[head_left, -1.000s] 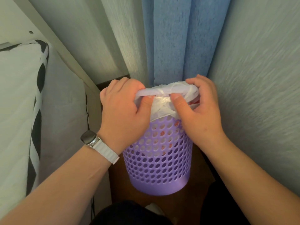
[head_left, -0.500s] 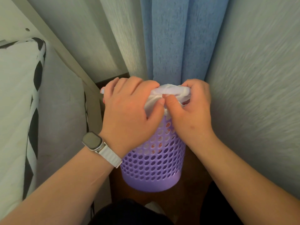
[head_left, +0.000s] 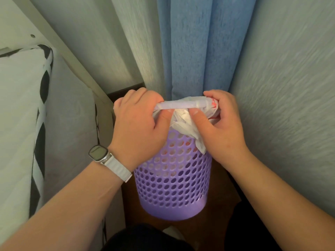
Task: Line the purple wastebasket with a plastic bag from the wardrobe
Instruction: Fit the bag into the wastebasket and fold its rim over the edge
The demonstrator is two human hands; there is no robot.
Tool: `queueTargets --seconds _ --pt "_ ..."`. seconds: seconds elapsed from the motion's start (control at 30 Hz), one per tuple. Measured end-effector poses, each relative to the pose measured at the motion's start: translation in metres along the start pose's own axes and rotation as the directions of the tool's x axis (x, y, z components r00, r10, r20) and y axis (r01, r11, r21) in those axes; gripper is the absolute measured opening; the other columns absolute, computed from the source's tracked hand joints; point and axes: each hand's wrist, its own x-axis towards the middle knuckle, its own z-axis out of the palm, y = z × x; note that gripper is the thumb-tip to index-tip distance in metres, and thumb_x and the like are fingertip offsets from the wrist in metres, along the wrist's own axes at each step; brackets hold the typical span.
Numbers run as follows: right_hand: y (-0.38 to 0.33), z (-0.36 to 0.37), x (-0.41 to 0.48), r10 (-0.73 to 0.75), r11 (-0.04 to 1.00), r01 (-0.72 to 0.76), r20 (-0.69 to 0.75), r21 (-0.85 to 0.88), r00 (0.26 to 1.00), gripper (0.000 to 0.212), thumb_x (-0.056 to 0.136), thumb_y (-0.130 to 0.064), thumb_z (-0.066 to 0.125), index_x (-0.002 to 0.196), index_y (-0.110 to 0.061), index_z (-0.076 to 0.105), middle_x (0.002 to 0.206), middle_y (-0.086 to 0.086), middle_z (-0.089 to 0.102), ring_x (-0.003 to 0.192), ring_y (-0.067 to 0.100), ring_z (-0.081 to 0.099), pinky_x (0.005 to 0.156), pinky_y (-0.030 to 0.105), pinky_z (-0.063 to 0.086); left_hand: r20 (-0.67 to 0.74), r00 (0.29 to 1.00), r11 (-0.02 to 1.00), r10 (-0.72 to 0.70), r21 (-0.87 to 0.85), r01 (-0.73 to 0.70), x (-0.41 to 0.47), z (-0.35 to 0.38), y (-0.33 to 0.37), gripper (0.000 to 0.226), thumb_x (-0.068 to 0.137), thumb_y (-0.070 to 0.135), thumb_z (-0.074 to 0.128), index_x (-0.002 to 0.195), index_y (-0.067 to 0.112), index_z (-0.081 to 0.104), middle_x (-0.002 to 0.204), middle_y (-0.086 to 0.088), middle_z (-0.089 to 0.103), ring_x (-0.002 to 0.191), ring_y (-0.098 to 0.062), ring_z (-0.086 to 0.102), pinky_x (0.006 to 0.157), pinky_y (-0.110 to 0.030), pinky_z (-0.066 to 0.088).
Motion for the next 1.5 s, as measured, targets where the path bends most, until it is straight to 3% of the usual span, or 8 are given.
queueTargets --seconds 0.13,0.3,0.63,0.87,1.07,1.23,1.37,1.5 --pt "-0.002 0.000 0.000 0.060 0.997 -0.059 -0.023 0.056 0.998 0.042 0.078 -0.053 0.061 0.113 -0.031 0.052 0.118 -0.001 0.054 0.111 0.015 0.056 0.098 0.045 0.047 -0.036 0.999 1.000 -0.007 -0.024 0.006 0.000 0.001 -0.002 0.023 0.091 0.030 0.050 0.080 0.011 0.057 0.076 0.001 0.048 0.072 -0.022 0.047 0.070 -0.049 0.043" --pt "-0.005 0.000 0.003 0.107 0.993 -0.106 -0.041 0.047 0.993 0.023 0.075 -0.054 0.059 0.089 -0.042 0.045 0.106 0.002 0.055 0.097 0.019 0.058 0.087 0.047 0.049 -0.059 0.998 0.999 -0.006 -0.042 0.004 -0.001 0.001 0.002 0.022 0.091 0.030 0.051 0.080 0.011 0.057 0.075 0.004 0.045 0.072 -0.019 0.044 0.070 -0.048 0.042" --pt "-0.008 0.009 0.000 -0.021 0.999 0.018 -0.108 -0.033 0.994 0.033 0.076 -0.050 0.062 0.090 -0.024 0.047 0.091 -0.019 0.042 0.091 0.019 0.052 0.082 0.043 0.046 0.024 0.995 0.987 0.101 0.122 -0.104 -0.004 -0.005 0.017 0.025 0.092 0.034 0.051 0.105 0.019 0.067 0.095 0.001 0.064 0.092 -0.023 0.057 0.089 -0.040 0.035" --pt "-0.011 0.011 -0.004 -0.052 0.998 0.050 -0.038 -0.027 0.998 0.031 0.080 -0.049 0.063 0.093 -0.022 0.053 0.093 -0.014 0.046 0.094 0.020 0.053 0.082 0.044 0.047 0.012 1.000 0.998 0.008 0.057 -0.009 -0.002 -0.002 0.011 0.021 0.092 0.031 0.050 0.085 0.017 0.064 0.081 0.002 0.058 0.079 -0.022 0.053 0.079 -0.042 0.036" --pt "0.003 0.003 -0.001 -0.017 0.998 0.019 -0.023 0.055 1.000 0.043 0.082 -0.047 0.062 0.115 -0.019 0.058 0.120 -0.001 0.052 0.115 0.018 0.054 0.100 0.045 0.044 0.007 0.998 0.998 -0.063 0.004 0.063 0.000 -0.001 0.003 0.024 0.090 0.033 0.046 0.080 0.015 0.058 0.077 0.000 0.054 0.076 -0.025 0.051 0.076 -0.048 0.040" --pt "0.003 0.002 0.001 -0.011 0.997 0.015 -0.051 0.075 0.999 0.021 0.081 -0.047 0.060 0.098 -0.042 0.047 0.112 -0.015 0.048 0.111 0.022 0.053 0.098 0.048 0.044 -0.013 1.000 0.998 -0.020 -0.053 0.019 -0.002 0.002 0.006 0.023 0.091 0.030 0.048 0.079 0.014 0.058 0.076 0.000 0.054 0.073 -0.022 0.050 0.073 -0.053 0.042" --pt "0.000 0.003 0.001 -0.055 0.998 0.058 -0.087 0.024 0.995 0.025 0.083 -0.045 0.058 0.095 -0.025 0.049 0.097 -0.019 0.044 0.098 0.024 0.052 0.087 0.049 0.045 0.003 1.000 0.999 -0.017 -0.038 0.017 -0.002 -0.001 0.007 0.022 0.091 0.032 0.049 0.084 0.015 0.062 0.081 0.000 0.057 0.079 -0.022 0.053 0.080 -0.051 0.041" --pt "-0.005 0.006 -0.001 -0.061 0.997 0.058 -0.091 -0.043 0.994 0.029 0.083 -0.048 0.058 0.093 -0.023 0.047 0.095 -0.010 0.044 0.097 0.027 0.051 0.087 0.051 0.043 0.037 0.998 0.999 0.046 0.022 -0.047 -0.002 -0.005 0.015 0.027 0.089 0.039 0.051 0.099 0.020 0.067 0.091 0.005 0.062 0.089 -0.020 0.057 0.090 -0.046 0.039"
